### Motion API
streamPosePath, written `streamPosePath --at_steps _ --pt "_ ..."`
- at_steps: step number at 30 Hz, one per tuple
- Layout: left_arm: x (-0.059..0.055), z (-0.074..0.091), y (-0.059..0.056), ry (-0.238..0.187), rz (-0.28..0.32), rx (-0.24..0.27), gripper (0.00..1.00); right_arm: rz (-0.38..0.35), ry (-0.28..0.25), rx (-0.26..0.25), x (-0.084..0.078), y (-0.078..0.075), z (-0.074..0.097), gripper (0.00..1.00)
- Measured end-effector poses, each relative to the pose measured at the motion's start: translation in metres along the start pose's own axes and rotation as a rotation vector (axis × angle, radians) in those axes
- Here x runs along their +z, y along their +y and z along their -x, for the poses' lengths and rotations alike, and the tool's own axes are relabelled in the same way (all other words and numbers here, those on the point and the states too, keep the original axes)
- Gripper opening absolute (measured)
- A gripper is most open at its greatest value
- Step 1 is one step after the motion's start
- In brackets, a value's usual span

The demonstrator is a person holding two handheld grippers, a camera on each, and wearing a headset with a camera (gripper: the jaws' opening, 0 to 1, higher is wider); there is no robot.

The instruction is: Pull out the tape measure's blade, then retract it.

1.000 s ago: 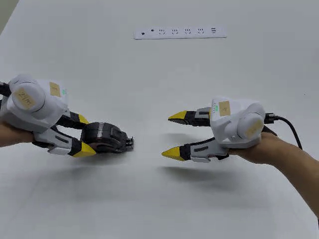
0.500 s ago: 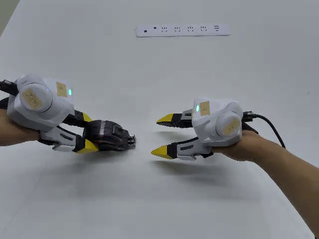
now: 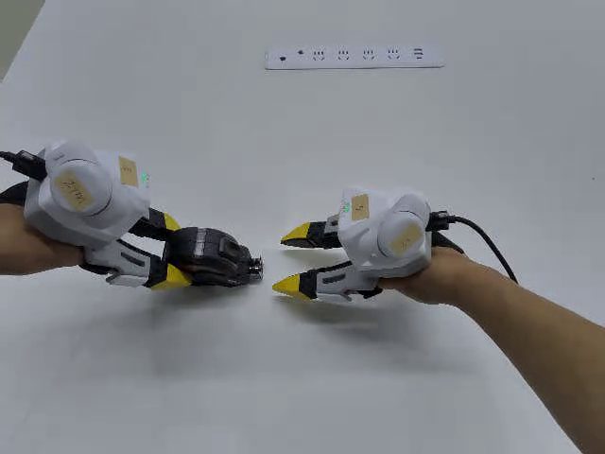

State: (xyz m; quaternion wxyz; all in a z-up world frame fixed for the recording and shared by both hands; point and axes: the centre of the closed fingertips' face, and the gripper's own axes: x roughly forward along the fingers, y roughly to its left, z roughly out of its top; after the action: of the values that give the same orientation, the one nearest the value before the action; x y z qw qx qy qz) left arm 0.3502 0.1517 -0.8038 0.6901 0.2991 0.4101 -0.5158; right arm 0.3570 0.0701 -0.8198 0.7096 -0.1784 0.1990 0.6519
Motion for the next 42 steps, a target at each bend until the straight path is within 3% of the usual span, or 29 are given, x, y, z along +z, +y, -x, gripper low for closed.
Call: streamPosePath --at_steps 21,42 --pt "-0.001 -0.001 0.001 0.000 0.008 -0.007 0.28 0.031 0.023 0.047 0.007 0.005 -0.026 0.19" --pt "-0.002 0.000 0.001 0.000 0.013 -0.009 0.28 0.000 0.025 0.039 0.006 0.005 -0.029 0.12"
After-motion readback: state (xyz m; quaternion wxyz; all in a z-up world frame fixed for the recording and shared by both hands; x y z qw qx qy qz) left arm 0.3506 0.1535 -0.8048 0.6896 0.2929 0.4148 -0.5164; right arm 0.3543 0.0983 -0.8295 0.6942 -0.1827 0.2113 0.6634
